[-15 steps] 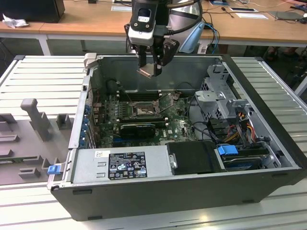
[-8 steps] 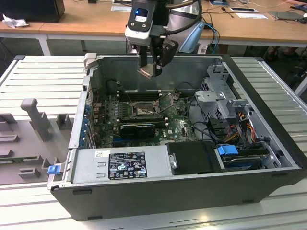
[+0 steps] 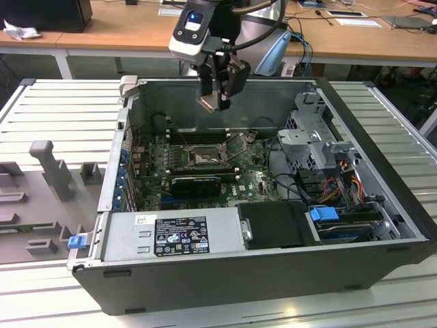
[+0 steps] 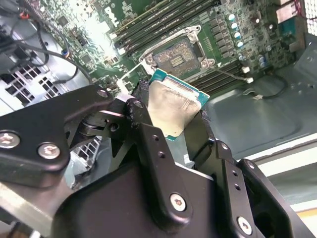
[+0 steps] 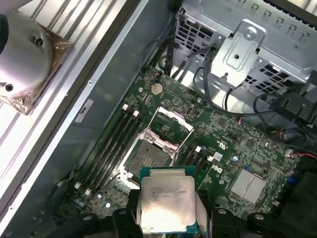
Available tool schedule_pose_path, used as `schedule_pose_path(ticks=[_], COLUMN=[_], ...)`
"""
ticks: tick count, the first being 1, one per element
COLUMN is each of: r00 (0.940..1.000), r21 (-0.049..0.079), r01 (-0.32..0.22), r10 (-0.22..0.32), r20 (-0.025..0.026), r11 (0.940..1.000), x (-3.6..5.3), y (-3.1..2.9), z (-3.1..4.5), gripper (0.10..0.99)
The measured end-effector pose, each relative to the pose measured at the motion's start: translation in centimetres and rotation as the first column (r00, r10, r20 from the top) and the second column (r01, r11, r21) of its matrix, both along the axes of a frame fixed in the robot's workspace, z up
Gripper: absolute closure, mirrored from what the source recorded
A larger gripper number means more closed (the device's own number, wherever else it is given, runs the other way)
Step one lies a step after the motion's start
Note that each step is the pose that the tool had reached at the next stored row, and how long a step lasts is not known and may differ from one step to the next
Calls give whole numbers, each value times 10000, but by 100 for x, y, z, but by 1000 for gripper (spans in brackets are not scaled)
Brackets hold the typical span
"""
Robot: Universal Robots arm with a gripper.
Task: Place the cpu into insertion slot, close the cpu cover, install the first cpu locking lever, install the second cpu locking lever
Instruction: 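Place the cpu into insertion slot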
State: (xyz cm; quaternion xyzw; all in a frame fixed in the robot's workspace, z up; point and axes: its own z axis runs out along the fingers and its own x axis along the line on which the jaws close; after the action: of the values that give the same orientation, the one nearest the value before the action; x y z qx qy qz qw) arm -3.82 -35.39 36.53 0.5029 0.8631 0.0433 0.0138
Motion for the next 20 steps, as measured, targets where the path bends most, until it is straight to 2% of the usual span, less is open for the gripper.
schedule_pose_path(ticks=[4, 9, 11, 14, 16, 17, 18, 19, 20], r00=[9992, 9949, 9898, 9743, 9611, 9503, 9442, 9347, 9305], r21=[0, 0, 1, 1, 0, 1, 0, 1, 1], r01=[403, 1012, 1425, 2254, 2763, 3115, 3294, 3554, 3664], r10=[-403, -1012, -1425, -2254, -2763, -3115, -3294, -3554, -3664], r20=[0, 1, 1, 1, 0, 1, 0, 0, 1], r11=[9992, 9949, 9898, 9743, 9611, 9503, 9442, 9347, 9305], x=[0, 0, 0, 0, 0, 0, 0, 0, 0], y=[0, 0, 0, 0, 0, 0, 0, 0, 0], z=[-1, -3, -4, -9, -15, -20, -23, -27, -29], gripper=[561, 561, 561, 561, 561, 561, 561, 561, 561])
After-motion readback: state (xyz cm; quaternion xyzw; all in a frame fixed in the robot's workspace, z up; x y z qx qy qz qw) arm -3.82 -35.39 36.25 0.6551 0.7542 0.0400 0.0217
